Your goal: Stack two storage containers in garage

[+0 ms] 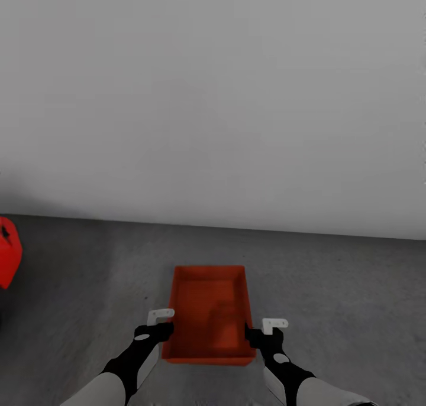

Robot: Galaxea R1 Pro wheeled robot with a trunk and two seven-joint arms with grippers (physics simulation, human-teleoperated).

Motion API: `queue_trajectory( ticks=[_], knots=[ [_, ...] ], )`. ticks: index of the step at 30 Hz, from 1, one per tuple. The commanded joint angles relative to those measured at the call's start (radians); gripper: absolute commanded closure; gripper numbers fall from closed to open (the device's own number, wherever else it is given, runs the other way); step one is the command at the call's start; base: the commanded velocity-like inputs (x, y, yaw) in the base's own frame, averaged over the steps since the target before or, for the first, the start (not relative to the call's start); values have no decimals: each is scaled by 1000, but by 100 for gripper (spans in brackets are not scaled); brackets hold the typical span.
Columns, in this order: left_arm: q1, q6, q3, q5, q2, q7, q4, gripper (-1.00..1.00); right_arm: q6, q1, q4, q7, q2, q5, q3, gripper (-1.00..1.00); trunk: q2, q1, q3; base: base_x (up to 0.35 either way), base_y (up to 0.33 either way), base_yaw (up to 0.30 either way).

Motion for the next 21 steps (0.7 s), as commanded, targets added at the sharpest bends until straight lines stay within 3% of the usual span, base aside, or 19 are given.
queue_trajectory(
  ticks=[1,21],
  knots=[
    [0,7,0,4,-1,3,-2,-100,-3,-1,1,-4,0,-8,9,-100,-1,0,-1,-302,0,0],
    [0,14,0,4,-2,7,-2,-100,-2,-1,1,-4,-1,-8,9,-100,-1,0,-1,-341,0,0]
  ],
)
